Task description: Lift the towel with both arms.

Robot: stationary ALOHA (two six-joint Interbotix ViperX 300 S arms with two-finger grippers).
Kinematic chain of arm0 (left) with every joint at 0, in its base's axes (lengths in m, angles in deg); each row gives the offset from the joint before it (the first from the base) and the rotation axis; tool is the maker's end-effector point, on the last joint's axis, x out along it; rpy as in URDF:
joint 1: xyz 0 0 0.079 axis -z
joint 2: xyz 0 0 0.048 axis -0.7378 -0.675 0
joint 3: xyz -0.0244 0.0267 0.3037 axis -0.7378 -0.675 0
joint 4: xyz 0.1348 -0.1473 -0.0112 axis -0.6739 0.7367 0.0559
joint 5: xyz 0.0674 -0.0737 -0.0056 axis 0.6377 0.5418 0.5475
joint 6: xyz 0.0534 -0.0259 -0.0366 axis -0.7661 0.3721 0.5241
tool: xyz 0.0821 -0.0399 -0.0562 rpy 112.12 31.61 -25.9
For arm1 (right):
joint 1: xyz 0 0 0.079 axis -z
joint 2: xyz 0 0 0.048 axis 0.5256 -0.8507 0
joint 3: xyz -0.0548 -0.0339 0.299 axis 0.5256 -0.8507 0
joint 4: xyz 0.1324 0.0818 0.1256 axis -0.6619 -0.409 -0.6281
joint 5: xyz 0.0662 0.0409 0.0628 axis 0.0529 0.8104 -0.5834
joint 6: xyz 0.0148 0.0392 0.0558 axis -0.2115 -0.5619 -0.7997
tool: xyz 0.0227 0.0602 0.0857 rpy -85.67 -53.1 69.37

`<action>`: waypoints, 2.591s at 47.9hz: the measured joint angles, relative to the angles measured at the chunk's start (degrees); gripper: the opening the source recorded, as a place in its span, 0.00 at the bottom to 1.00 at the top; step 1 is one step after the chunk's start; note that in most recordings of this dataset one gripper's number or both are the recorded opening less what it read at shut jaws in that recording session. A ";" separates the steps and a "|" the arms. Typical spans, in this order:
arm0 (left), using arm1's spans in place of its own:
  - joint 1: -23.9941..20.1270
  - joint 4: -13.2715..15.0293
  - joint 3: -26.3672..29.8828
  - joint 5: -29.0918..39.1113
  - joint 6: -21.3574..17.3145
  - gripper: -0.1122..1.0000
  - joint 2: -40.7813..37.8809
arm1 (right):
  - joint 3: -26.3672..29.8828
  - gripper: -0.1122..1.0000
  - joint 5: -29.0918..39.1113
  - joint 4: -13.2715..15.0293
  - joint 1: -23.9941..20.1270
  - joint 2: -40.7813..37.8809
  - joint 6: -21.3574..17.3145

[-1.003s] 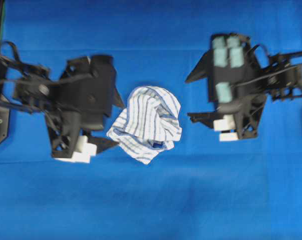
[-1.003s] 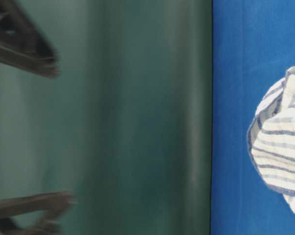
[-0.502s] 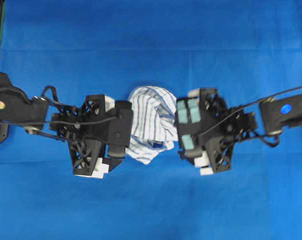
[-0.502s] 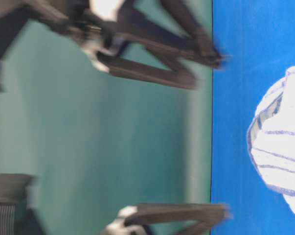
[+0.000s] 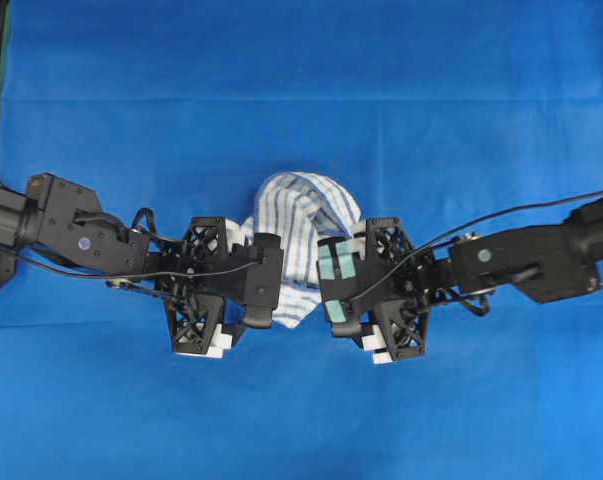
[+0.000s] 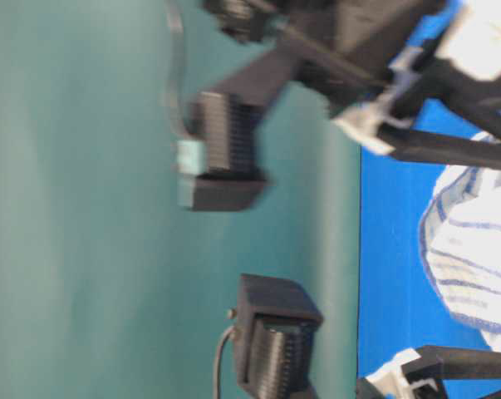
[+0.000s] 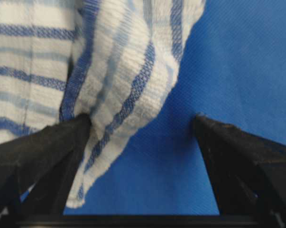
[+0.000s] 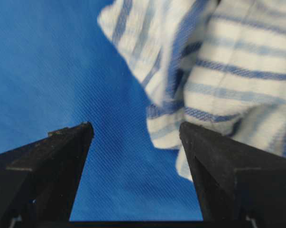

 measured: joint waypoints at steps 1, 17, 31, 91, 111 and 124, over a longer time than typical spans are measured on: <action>0.00 0.00 0.00 -0.26 0.09 0.89 -0.26 | 0.00 0.73 -0.35 0.00 0.00 -0.18 0.00; -0.88 0.18 -1.32 -4.31 0.62 0.63 -0.62 | 0.00 0.70 -2.55 -0.09 0.35 -1.93 0.00; -1.41 0.18 -1.32 -4.48 0.70 0.15 -1.23 | 0.00 0.18 -2.72 0.26 3.87 -1.93 0.00; -4.83 -0.26 15.56 31.73 5.01 0.14 26.81 | 11.43 0.13 26.19 7.12 5.10 27.60 0.97; -5.98 -0.70 26.37 41.75 4.66 0.14 27.33 | 20.39 0.13 35.33 10.63 5.10 31.55 1.41; -6.77 -0.79 27.42 42.80 4.66 0.14 27.33 | 21.01 0.13 35.95 10.72 5.10 31.90 2.02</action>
